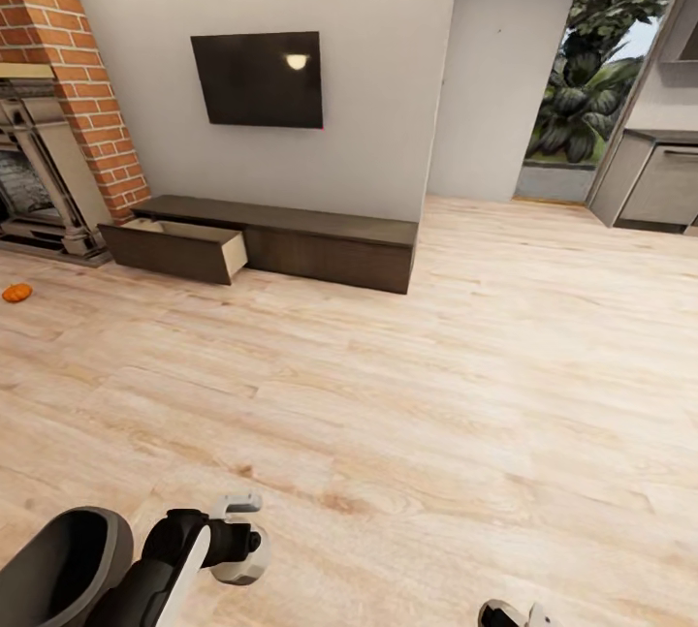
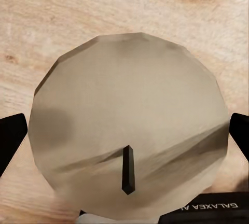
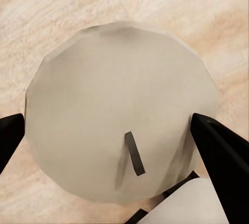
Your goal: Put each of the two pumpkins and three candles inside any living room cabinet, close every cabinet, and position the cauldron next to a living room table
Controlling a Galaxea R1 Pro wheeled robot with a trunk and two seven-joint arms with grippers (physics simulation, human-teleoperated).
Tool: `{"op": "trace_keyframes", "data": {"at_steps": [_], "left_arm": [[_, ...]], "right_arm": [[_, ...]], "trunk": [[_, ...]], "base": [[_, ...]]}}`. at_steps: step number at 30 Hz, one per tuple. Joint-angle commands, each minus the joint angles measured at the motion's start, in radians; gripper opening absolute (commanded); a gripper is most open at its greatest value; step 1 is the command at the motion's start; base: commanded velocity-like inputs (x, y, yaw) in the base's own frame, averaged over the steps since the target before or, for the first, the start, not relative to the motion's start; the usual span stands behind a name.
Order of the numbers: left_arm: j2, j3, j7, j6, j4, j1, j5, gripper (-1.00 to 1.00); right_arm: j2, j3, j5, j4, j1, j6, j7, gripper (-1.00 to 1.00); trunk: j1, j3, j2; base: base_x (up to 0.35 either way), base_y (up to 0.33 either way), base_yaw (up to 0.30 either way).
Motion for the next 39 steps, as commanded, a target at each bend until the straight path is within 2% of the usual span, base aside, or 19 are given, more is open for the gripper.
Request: {"op": "trace_keyframes", "data": {"at_steps": [1,8,14,26,35,39], "left_arm": [[0.000,0.000,0.000,0.000,0.000,0.000,0.000,-1.00],[0.000,0.001,0.001,-0.001,0.005,0.000,0.001,-1.00],[0.000,0.003,0.001,-0.030,0.017,0.000,0.002,-1.00],[0.001,0.003,0.000,-0.034,0.018,0.000,0.002,-1.00],[0.001,0.003,0.000,-0.034,0.018,0.000,0.002,-1.00],[0.002,0.003,0.000,-0.034,0.018,0.000,0.002,-1.00]], "right_arm": [[0.000,0.000,0.002,0.000,0.000,-0.001,0.000,-1.00],[0.000,0.001,0.002,0.000,0.000,-0.004,0.000,-1.00],[0.000,0.001,0.003,0.000,0.000,-0.004,0.000,-1.00],[0.000,0.001,0.003,0.000,0.000,-0.004,0.000,-1.00],[0.000,0.003,0.004,0.000,0.000,-0.004,0.000,-1.00],[0.000,0.002,0.004,0.000,0.000,-0.004,0.000,-1.00]], "trunk": [[0.000,-0.001,0.000],[0.000,-0.002,0.000],[0.000,-0.002,0.000],[0.000,-0.002,0.000],[0.000,-0.002,0.000],[0.000,-0.002,0.000]], "base": [[0.329,0.000,0.000],[0.329,0.000,0.000],[0.329,0.000,0.011],[0.327,-0.064,0.236],[0.318,-0.096,0.040],[0.318,-0.006,0.222]]}}
